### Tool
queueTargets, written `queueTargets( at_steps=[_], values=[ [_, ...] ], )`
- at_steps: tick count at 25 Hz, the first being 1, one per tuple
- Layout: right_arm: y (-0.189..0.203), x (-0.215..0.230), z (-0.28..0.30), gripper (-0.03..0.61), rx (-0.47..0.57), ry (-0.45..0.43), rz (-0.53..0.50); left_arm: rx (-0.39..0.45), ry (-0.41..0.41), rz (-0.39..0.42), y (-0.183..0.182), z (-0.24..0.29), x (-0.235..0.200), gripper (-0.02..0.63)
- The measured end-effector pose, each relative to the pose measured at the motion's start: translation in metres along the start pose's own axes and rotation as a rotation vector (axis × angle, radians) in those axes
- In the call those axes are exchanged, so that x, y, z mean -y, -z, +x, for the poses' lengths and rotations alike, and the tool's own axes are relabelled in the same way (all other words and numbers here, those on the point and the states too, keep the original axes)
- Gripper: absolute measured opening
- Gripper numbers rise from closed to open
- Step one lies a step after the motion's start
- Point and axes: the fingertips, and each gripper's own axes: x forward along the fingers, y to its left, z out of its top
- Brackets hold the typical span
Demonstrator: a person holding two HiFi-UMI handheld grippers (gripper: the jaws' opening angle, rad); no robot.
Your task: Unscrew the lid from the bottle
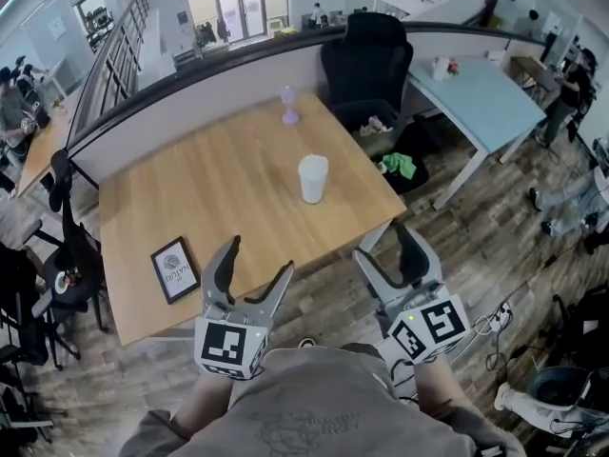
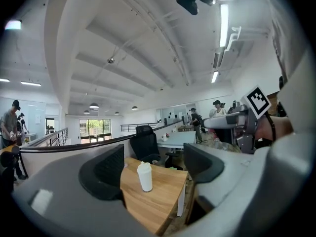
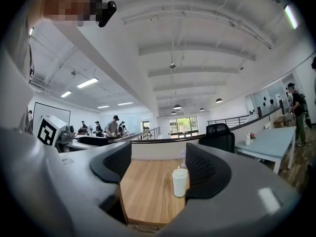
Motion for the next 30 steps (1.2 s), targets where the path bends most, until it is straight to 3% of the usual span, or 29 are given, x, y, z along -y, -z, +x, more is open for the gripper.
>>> queueTargets(
  at_steps=[12, 21, 30],
  values=[
    [0.013, 0.077, 0.073, 0.334, -0.039, -0.04, 0.014, -0.038, -0.029, 0.001, 0.014, 0.09, -0.022, 0.365],
    [0.011, 0.154, 0.152, 0.334, -0.088, -0.213, 0.002, -0.073, -0.18, -0.024, 0.011, 0.179, -0.033, 0.365],
    [0.015, 0.2, 0.219, 0.334, -0.118, -0.401, 0.005, -0.091, -0.331, -0.042, 0.007, 0.229, -0.044, 0.367]
  ],
)
